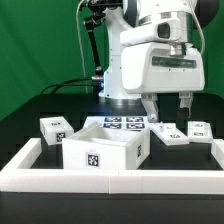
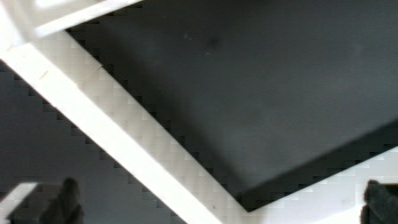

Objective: Assemble cabinet

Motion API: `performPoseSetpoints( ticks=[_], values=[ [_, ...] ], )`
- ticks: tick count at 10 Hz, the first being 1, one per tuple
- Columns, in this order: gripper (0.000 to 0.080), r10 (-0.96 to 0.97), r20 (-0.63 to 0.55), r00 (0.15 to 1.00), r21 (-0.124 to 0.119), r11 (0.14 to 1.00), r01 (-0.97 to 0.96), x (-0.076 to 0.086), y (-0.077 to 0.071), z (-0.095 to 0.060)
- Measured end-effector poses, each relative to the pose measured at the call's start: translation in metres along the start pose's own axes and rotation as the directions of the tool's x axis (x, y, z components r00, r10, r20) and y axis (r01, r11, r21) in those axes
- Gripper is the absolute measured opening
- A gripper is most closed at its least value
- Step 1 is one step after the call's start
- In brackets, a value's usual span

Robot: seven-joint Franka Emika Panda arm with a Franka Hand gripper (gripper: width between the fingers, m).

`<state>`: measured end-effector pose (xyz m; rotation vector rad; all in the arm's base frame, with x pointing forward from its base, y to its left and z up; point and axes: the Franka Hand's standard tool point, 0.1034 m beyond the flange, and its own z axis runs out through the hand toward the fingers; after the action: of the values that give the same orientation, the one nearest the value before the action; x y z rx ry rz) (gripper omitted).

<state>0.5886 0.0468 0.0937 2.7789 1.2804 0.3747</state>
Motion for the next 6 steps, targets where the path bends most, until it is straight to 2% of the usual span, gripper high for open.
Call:
performPoseSetpoints(
  ticks=[5,6],
  values=[
    [0.0797,0.0,0.0,1.0,0.0,1.0,0.0,-0.0001,0.0,0.0],
    [0.0797,-0.07,0.005,0.998,-0.002,0.998,0.07,-0.0041,0.0009,-0.0011]
  ],
)
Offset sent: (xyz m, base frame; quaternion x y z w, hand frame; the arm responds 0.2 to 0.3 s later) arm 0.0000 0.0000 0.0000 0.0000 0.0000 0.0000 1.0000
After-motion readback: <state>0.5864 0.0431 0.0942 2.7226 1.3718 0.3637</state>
